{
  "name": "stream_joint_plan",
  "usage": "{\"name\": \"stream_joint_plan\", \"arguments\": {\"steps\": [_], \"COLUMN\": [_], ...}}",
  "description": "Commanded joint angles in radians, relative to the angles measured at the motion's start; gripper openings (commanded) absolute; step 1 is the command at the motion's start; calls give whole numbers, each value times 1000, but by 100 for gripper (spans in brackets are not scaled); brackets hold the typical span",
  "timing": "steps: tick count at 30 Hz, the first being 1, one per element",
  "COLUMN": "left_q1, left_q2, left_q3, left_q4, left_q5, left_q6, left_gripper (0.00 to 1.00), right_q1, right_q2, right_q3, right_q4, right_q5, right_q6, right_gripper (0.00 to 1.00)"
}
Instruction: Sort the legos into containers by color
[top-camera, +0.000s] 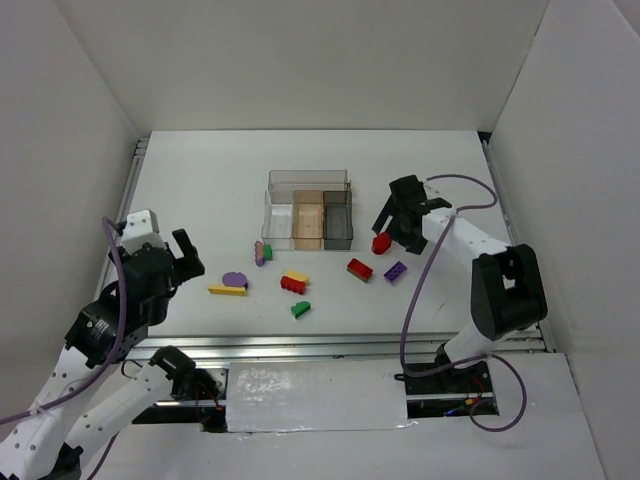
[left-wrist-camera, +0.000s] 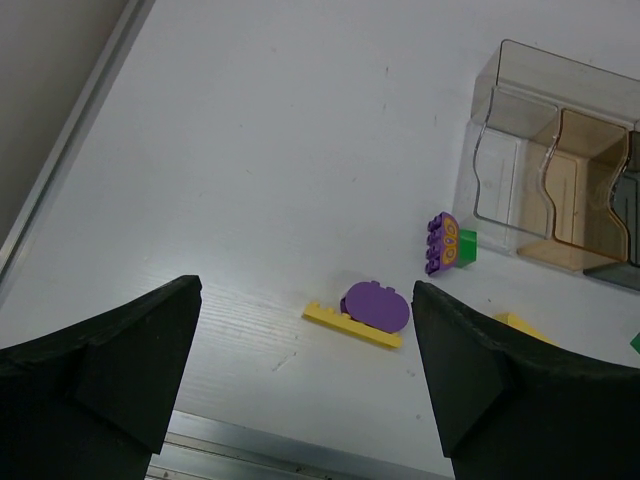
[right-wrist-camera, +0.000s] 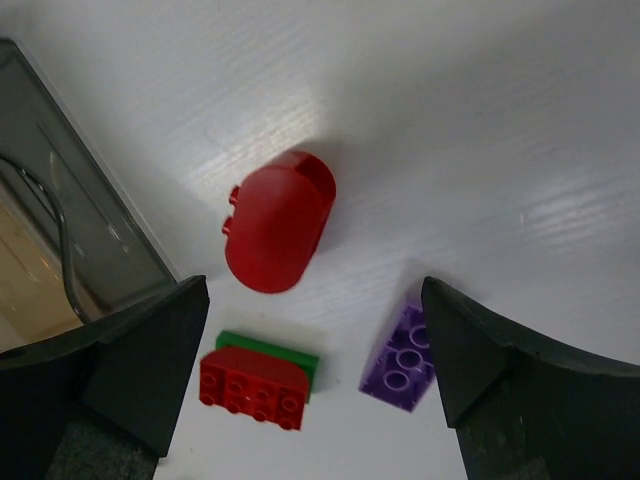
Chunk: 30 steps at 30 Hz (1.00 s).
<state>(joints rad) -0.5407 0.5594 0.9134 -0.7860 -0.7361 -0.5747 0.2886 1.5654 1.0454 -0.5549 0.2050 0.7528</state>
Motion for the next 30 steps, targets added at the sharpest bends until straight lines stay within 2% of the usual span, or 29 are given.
{"name": "stream_joint_plan", "arguments": {"steps": [1, 6, 13, 15, 16, 18, 21, 22, 25, 26, 28, 30], "left_q1": [4, 2, 4, 4, 4, 4, 4, 4, 4, 2, 2, 4], "left_q2": [13, 13, 14, 16, 16, 16, 19, 17, 11, 10, 10, 10], "left_q3": [-5, -11, -15, -15, -15, -16, -13, -16, -18, -18, -21, -21], "left_q4": [56, 74, 79, 80, 82, 85, 85, 87, 90, 91, 97, 99], "left_q5": [55, 78, 90, 93, 96, 99, 101, 103, 106, 110, 115, 122], "left_q6": [47, 61, 67, 70, 72, 72, 73, 73, 76, 76, 81, 82], "left_gripper": [100, 100, 99, 99, 99, 99, 99, 99, 99, 99, 99, 99], "right_q1": [6, 4, 6, 6, 6, 4, 1, -3, -12, -14, -16, -14], "right_q2": [60, 165, 231, 234, 231, 223, 213, 212, 211, 202, 183, 170], "right_q3": [80, 136, 119, 122, 120, 122, 122, 131, 143, 143, 145, 150], "right_q4": [52, 52, 99, 99, 99, 96, 107, 107, 104, 108, 113, 105], "right_q5": [69, 96, 53, 57, 53, 51, 34, 34, 30, 18, 11, 13], "right_q6": [60, 60, 60, 59, 57, 57, 52, 52, 49, 45, 40, 31], "right_gripper": [94, 90, 78, 70, 63, 59, 43, 33, 27, 20, 15, 0]}}
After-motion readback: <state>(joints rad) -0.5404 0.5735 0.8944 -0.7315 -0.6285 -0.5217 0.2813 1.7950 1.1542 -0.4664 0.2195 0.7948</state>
